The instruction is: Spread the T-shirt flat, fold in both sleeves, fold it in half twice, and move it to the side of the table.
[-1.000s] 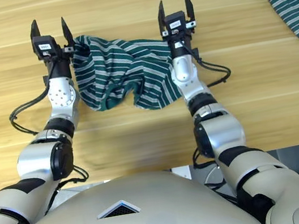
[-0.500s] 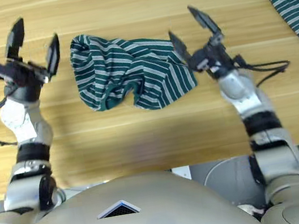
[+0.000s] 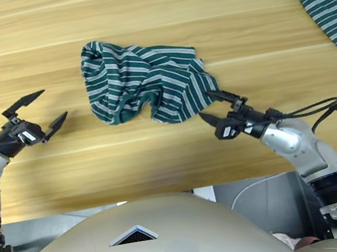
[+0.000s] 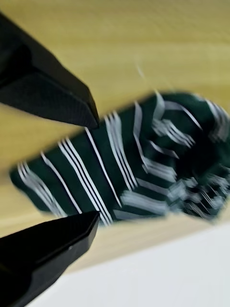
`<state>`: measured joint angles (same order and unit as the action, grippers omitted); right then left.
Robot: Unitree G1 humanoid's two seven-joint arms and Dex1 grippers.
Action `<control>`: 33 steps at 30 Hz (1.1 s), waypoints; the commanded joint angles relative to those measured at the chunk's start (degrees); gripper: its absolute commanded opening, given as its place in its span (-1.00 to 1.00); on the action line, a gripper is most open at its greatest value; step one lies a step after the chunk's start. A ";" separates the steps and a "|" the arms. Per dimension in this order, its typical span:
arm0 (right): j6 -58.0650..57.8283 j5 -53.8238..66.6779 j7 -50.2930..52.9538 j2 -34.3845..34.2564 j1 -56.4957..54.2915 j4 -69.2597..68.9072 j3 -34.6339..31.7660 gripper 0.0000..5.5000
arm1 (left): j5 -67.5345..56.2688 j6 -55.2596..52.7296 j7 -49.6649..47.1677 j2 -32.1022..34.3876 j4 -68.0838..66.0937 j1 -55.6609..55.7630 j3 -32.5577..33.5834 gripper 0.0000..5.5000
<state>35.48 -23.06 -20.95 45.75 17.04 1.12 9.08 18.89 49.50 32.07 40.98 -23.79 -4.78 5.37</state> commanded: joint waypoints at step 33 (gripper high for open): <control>-3.24 -4.53 -0.63 -1.81 -2.64 1.29 4.25 0.15 | 27.32 1.68 -11.79 3.03 -9.66 22.48 -33.81 0.33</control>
<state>32.83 -25.55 -21.03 43.94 14.27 0.26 12.12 43.44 50.94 18.17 45.30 -31.13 20.21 -24.40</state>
